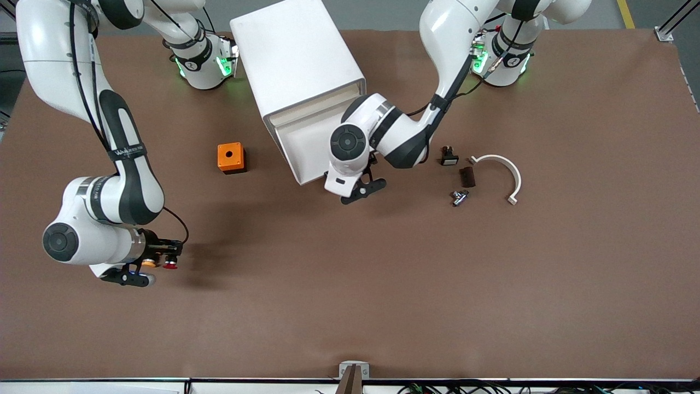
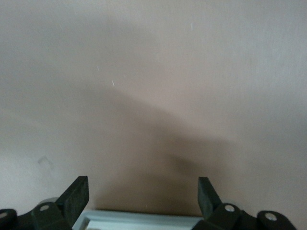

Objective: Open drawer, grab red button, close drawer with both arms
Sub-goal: 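Push the drawer shut with the left gripper while the right gripper lowers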

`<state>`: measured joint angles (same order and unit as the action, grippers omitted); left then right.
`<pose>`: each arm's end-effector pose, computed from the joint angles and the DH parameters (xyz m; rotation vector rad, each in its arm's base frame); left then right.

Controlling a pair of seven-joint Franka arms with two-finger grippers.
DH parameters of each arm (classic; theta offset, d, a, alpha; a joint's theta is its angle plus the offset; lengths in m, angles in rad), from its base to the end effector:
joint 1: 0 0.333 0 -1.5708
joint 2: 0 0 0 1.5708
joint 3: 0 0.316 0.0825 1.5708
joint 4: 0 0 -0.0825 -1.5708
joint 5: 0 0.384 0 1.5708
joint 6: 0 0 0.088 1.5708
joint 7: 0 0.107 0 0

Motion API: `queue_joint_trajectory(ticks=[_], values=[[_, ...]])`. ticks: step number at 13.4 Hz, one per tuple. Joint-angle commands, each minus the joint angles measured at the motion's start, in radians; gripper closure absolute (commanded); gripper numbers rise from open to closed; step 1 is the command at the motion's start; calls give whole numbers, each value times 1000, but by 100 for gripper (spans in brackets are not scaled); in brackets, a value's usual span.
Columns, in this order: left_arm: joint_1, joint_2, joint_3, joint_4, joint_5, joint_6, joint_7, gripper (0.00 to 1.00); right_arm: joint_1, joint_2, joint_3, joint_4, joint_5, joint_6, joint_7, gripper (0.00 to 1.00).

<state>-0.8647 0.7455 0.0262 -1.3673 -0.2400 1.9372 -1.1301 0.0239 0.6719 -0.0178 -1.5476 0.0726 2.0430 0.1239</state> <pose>0.4634 -0.5453 0.2626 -3.0205 -0.6000 0.4041 0.6850 0.0098 0.2420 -3.0815 0.2372 0.2775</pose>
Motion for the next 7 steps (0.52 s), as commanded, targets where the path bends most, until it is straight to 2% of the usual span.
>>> queue_joint_trajectory(ticks=[1, 3, 4, 5, 7], values=[[-16, -52, -35, -67, 21, 19, -34, 0, -22, 26, 19, -17, -20, 55, -23, 96], [-25, -58, -74, -78, 21, 17, -81, 0, -39, 52, 21, -16, -17, 95, -47, 94], [-25, -58, -90, -78, 21, 16, -106, 0, -39, 60, 19, -13, -17, 104, -47, 87], [-27, -58, -109, -78, 21, 17, -120, 0, -39, 69, 21, -9, -14, 114, -47, 73], [-27, -55, -135, -78, 21, 17, -141, 0, -38, 78, 19, -3, -14, 117, -46, 33]])
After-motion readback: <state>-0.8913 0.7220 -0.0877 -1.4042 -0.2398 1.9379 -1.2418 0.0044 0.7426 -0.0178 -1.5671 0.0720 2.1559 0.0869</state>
